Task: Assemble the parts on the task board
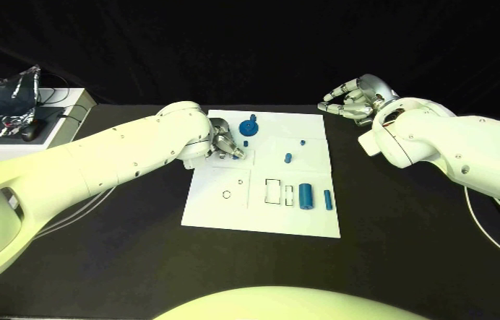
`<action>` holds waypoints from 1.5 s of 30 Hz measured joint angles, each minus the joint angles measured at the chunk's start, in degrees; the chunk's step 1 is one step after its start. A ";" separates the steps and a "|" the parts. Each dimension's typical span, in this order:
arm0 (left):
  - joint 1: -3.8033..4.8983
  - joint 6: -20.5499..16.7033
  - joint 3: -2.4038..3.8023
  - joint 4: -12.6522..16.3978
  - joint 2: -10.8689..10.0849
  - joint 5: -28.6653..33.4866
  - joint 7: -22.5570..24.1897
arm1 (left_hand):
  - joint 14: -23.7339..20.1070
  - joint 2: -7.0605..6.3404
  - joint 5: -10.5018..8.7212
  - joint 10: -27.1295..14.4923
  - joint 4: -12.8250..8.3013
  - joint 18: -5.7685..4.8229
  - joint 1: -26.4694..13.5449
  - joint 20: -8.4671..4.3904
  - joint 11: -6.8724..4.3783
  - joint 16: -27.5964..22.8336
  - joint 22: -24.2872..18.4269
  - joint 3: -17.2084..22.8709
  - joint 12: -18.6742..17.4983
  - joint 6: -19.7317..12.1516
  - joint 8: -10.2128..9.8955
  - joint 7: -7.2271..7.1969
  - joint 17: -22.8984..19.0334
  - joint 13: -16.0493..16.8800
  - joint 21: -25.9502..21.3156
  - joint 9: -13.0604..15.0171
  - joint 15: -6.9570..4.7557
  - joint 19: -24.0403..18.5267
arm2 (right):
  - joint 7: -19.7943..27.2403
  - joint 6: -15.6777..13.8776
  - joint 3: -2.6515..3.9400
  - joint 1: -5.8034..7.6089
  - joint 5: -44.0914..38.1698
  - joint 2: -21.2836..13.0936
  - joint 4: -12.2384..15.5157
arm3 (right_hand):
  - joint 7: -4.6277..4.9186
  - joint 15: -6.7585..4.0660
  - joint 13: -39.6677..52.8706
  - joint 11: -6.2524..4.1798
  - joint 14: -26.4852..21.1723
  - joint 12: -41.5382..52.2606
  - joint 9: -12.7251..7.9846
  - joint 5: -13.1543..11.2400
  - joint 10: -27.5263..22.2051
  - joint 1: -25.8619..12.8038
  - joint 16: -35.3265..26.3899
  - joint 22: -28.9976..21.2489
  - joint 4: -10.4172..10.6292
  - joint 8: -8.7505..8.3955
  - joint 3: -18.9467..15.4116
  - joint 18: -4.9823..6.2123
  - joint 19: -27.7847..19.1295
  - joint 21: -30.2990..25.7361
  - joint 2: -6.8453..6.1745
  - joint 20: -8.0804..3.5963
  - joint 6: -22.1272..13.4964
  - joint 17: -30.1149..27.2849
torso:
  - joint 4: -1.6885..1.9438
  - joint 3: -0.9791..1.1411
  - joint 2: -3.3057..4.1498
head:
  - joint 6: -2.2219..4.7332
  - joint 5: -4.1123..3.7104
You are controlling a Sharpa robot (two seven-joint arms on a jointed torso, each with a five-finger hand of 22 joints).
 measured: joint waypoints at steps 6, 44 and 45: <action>0.00 0.02 -0.01 -0.04 0.01 0.08 0.00 | 0.00 0.16 0.00 0.00 0.55 0.00 0.16 0.00 0.00 0.22 0.08 -0.69 0.00 0.00 0.00 0.00 0.00 0.13 0.00 0.12 0.00 0.00 | 0.01 0.00 0.00 0.00 0.00 0.00 -0.01 | 0.00 0.00 0.05 0.00 0.00 0.00 0.06 0.00 0.00 0.00 0.00 0.00 0.00 0.00 0.00 0.00 0.00 0.00 0.00 0.00 0.00 0.00 | -0.01 0.01 0.01 | -0.05 -0.02; -0.02 -0.32 0.00 -0.87 -0.30 0.52 0.04 | 0.00 0.95 -0.97 -0.01 2.11 0.00 1.56 0.00 0.01 0.22 0.18 -4.03 0.00 -0.01 -0.43 0.00 0.00 0.22 0.00 0.72 0.01 0.00 | 0.02 0.00 0.00 0.00 0.01 -0.18 0.01 | -0.21 0.00 0.02 0.00 0.00 0.00 0.17 0.00 0.00 0.00 0.00 -0.03 0.00 0.43 0.00 0.00 0.00 0.00 0.00 0.00 -0.20 0.00 | 0.01 0.03 0.02 | -0.30 -0.17; -0.03 -0.30 -0.01 -0.86 -0.30 0.56 0.04 | 0.00 0.95 -0.97 -0.01 2.11 -0.01 1.56 0.00 0.01 0.22 0.18 -4.03 0.00 -0.01 -0.43 0.00 0.00 0.22 0.00 0.72 0.01 0.00 | 0.02 0.00 0.00 0.00 0.01 -0.18 0.01 | -0.21 0.00 0.02 0.00 0.00 0.00 0.17 0.00 0.00 0.00 0.00 -0.02 0.00 0.43 0.00 0.00 0.00 0.00 0.00 0.00 -0.20 0.00 | 0.01 0.04 0.02 | -0.30 -0.17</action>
